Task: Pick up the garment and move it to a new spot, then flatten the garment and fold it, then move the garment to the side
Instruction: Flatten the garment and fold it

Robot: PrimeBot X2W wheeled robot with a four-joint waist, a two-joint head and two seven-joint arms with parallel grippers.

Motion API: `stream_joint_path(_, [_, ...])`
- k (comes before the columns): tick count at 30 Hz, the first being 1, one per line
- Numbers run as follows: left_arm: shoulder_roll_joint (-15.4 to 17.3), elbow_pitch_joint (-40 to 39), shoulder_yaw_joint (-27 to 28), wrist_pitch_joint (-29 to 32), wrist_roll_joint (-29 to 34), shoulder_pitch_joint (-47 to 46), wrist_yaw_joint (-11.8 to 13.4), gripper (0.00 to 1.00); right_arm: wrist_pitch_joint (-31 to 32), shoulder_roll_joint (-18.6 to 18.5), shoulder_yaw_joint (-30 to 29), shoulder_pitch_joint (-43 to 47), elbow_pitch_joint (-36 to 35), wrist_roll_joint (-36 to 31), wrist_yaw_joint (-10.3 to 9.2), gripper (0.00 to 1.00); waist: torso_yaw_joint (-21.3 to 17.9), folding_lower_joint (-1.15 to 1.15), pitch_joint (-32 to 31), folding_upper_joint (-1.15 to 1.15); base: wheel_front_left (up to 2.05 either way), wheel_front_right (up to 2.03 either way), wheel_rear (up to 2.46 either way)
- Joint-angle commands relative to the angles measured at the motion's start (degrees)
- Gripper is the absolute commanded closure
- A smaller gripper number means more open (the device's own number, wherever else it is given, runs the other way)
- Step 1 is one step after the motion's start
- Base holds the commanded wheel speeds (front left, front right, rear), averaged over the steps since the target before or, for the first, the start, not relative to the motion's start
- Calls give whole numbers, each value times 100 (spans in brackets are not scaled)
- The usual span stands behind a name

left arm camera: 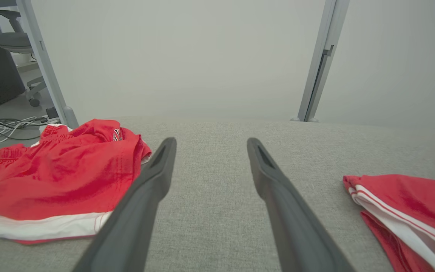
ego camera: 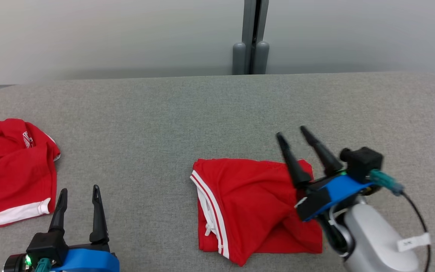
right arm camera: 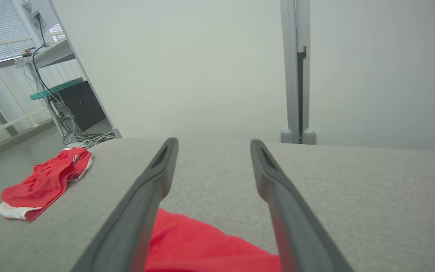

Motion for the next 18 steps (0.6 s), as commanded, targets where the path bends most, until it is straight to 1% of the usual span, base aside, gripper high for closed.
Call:
stream_joint_path(1, [-1, -42, -32, -15, 27, 35, -26, 0, -23, -90, -340, 257, -295, -236, 3, 0, -45, 0, -40, 0, 0, 0, 0])
stream_joint_path(5, [-1, -49, -35, -15, 54, 74, -37, 0, -23, -135, -1104, 798, -916, -741, 3, 0, -101, 0, -111, 0, 0, 0, 0])
stream_joint_path(9, [-2, -77, -67, -15, 64, 97, -53, 0, -23, -30, -1655, 1414, -1428, -1097, 2, 0, -132, 0, -155, 0, 0, 0, 0])
stream_joint_path(14, [-2, -112, -93, -15, 110, 150, -68, 0, -24, 140, -1985, 2086, -1801, -1358, 2, 0, -138, 0, -187, 0, 0, 0, 0])
stream_joint_path(18, [-1, -110, -120, -15, 117, 182, -82, 0, -25, 258, -2031, 2425, -1853, -1414, 3, 0, -146, 0, -224, 0, 0, 0, 0])
